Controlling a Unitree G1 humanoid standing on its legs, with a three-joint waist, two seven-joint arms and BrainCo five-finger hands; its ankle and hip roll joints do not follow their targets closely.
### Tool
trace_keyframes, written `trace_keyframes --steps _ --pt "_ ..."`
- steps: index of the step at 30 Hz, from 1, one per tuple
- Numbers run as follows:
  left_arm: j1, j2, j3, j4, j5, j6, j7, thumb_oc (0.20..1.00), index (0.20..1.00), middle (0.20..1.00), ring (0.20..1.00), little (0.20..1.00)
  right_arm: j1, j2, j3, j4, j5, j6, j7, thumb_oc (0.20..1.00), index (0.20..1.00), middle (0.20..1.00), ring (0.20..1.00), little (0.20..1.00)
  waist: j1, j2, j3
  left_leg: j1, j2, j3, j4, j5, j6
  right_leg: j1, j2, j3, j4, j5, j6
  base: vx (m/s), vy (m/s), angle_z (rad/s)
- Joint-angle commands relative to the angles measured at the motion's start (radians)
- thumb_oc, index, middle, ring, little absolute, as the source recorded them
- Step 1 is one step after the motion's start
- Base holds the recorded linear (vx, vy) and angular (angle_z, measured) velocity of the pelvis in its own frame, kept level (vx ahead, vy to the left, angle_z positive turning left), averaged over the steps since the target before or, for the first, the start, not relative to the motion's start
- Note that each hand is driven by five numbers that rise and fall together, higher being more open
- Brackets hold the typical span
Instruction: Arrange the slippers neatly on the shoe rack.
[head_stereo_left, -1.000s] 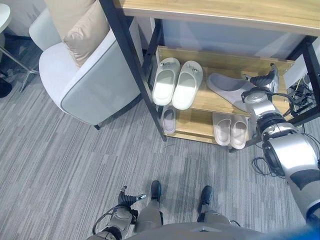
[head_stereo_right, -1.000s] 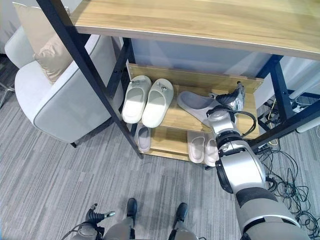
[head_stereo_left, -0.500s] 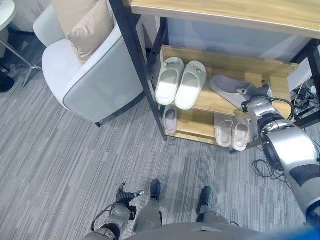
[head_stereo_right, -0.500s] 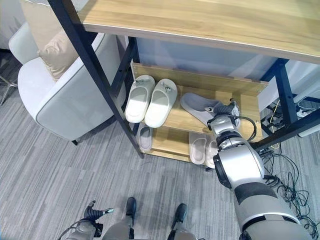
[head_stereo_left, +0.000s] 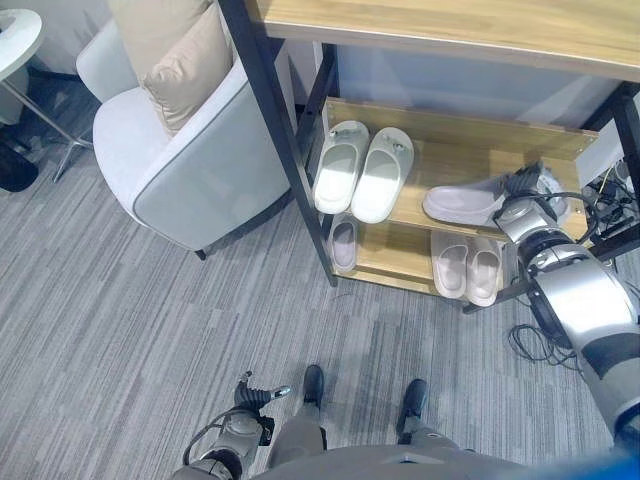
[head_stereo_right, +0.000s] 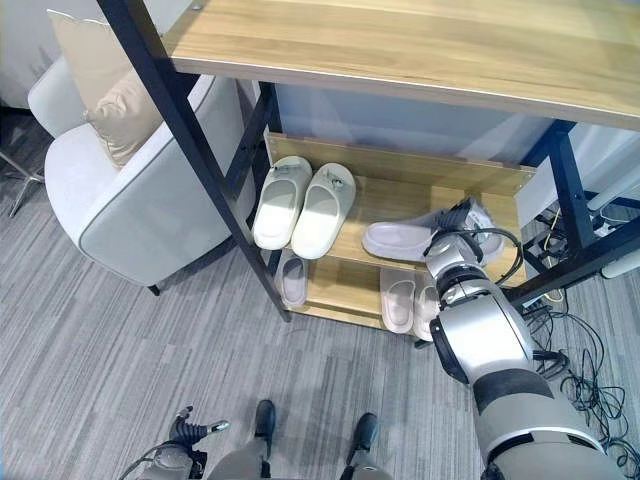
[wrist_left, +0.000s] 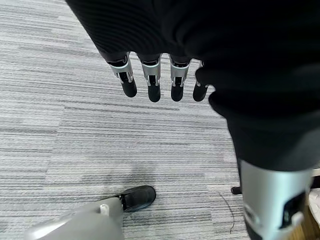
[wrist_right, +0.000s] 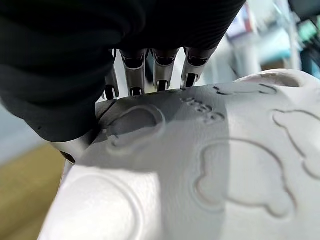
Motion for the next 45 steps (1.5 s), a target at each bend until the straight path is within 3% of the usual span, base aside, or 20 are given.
trace_keyframes --steps 1,7,10,11,12,14,17,23,31,34,35,37,40,45 --pt "-0.069 0.02 -0.018 0.066 -0.003 -0.031 0.028 1.0 1.0 1.0 1.0 1.0 -0.074 -0.055 0.037 -0.037 -0.118 -0.059 -0.116 0.2 0.2 0.2 0.2 0.2 0.011 -0.04 0.066 0.006 0.031 0.006 -0.002 -0.065 -0.08 0.028 -0.094 0.005 0.052 -0.078 0.112 0.01 -0.017 -0.06" --pt "-0.052 0.028 0.014 0.075 0.028 -0.048 0.016 1.0 1.0 1.0 1.0 1.0 0.021 -0.131 0.075 -0.29 -0.162 -0.183 -0.081 0.2 0.2 0.2 0.2 0.2 0.002 -0.04 0.054 0.02 0.034 0.013 -0.002 -0.073 -0.08 0.035 -0.097 0.005 0.049 -0.081 0.113 0.0 -0.004 -0.01" --pt "-0.029 0.025 0.029 0.072 0.047 -0.053 0.009 1.0 1.0 1.0 1.0 1.0 0.138 -0.181 0.059 -0.475 -0.142 -0.282 -0.077 0.2 0.2 0.2 0.2 0.2 0.002 -0.039 0.052 0.027 0.035 0.015 -0.002 -0.079 -0.079 0.042 -0.099 0.001 0.05 -0.085 0.113 0.01 -0.01 0.0" --pt "-0.026 0.027 0.035 0.072 0.051 -0.053 0.009 1.0 1.0 1.0 1.0 1.0 0.16 -0.195 0.05 -0.519 -0.13 -0.299 -0.07 0.2 0.2 0.2 0.2 0.2 0.0 -0.039 0.05 0.029 0.035 0.016 -0.002 -0.08 -0.078 0.044 -0.099 0.0 0.049 -0.086 0.113 0.05 -0.048 -0.01" --pt "-0.008 0.027 0.055 0.072 0.067 -0.052 0.01 1.0 1.0 1.0 1.0 1.0 0.283 -0.222 0.021 -0.683 -0.083 -0.379 -0.033 0.2 0.2 0.2 0.2 0.2 -0.006 -0.04 0.049 0.04 0.038 0.018 -0.002 -0.086 -0.075 0.052 -0.099 -0.002 0.05 -0.091 0.113 0.05 -0.044 0.0" --pt "-0.003 0.028 0.058 0.071 0.071 -0.052 0.009 1.0 1.0 1.0 1.0 1.0 0.314 -0.224 0.011 -0.712 -0.068 -0.397 -0.015 0.2 0.2 0.2 0.2 0.2 -0.006 -0.041 0.046 0.043 0.038 0.018 -0.002 -0.088 -0.075 0.055 -0.099 -0.003 0.05 -0.092 0.113 0.02 -0.019 0.03" --pt "0.012 0.032 0.077 0.069 0.092 -0.049 0.006 1.0 1.0 1.0 1.0 1.0 0.458 -0.219 -0.036 -0.857 0.03 -0.481 0.059 0.2 0.2 0.2 0.2 0.2 -0.014 -0.04 0.04 0.062 0.041 0.018 -0.002 -0.095 -0.071 0.071 -0.097 -0.004 0.054 -0.102 0.112 0.03 -0.037 -0.01" --pt "0.026 0.047 0.108 0.064 0.13 -0.044 0.004 1.0 1.0 1.0 1.0 1.0 0.603 -0.221 -0.102 -1.043 0.128 -0.558 0.152 0.2 0.2 0.2 0.2 0.2 -0.022 -0.039 0.03 0.094 0.048 0.018 -0.002 -0.107 -0.069 0.096 -0.089 0.001 0.053 -0.117 0.11 0.01 -0.025 -0.01" --pt "0.093 0.041 0.193 0.062 0.077 -0.057 0.009 1.0 1.0 1.0 1.0 1.0 0.758 -0.221 -0.161 -1.201 0.129 -0.584 0.198 0.2 0.2 0.2 0.2 0.2 -0.012 -0.04 0.036 0.186 0.064 0.016 0.007 -0.131 -0.059 0.157 -0.072 0.011 0.117 -0.183 0.089 0.02 -0.057 -0.01" --pt "0.097 0.039 0.244 0.038 -0.014 -0.074 -0.015 1.0 1.0 1.0 1.0 1.0 0.811 -0.224 -0.179 -1.286 0.147 -0.595 0.233 0.2 0.2 0.2 0.2 0.2 -0.003 -0.049 0.085 0.182 0.078 0.006 0.118 -0.173 -0.048 0.162 -0.083 0.01 0.233 -0.233 0.073 -0.08 -0.086 0.0" --pt "0.076 0.039 0.265 0.015 -0.059 -0.084 -0.021 1.0 1.0 1.0 1.0 1.0 0.845 -0.246 -0.189 -1.366 0.14 -0.603 0.257 0.2 0.2 0.2 0.2 0.2 -0.01 -0.052 0.146 0.146 0.085 -0.004 0.217 -0.203 -0.045 0.131 -0.105 0.01 0.349 -0.265 0.062 -0.26 -0.077 0.18" --pt "0.048 0.04 0.269 -0.012 -0.093 -0.097 -0.015 1.0 1.0 1.0 1.0 1.0 0.854 -0.255 -0.199 -1.42 0.153 -0.609 0.269 0.2 0.2 0.2 0.2 0.2 -0.021 -0.052 0.194 0.072 0.087 -0.024 0.314 -0.225 -0.043 0.066 -0.124 0.014 0.454 -0.286 0.057 -0.3 -0.032 0.22" --pt "0.013 0.038 0.282 -0.04 -0.154 -0.123 -0.007 1.0 1.0 1.0 1.0 1.0 0.885 -0.268 -0.208 -1.494 0.182 -0.622 0.3 0.2 0.2 0.2 0.2 0.2 -0.047 -0.045 0.209 -0.093 0.085 -0.053 0.486 -0.277 -0.029 -0.086 -0.158 0.027 0.623 -0.333 0.044 -0.18 0.023 0.18" --pt "0.013 0.025 0.284 -0.078 -0.218 -0.15 -0.007 1.0 1.0 1.0 1.0 1.0 0.937 -0.275 -0.24 -1.591 0.243 -0.619 0.351 0.2 0.2 0.2 0.2 0.2 -0.068 -0.041 0.209 -0.246 0.095 -0.061 0.684 -0.363 -0.012 -0.264 -0.187 0.078 0.822 -0.418 0.021 -0.09 0.027 -0.08"
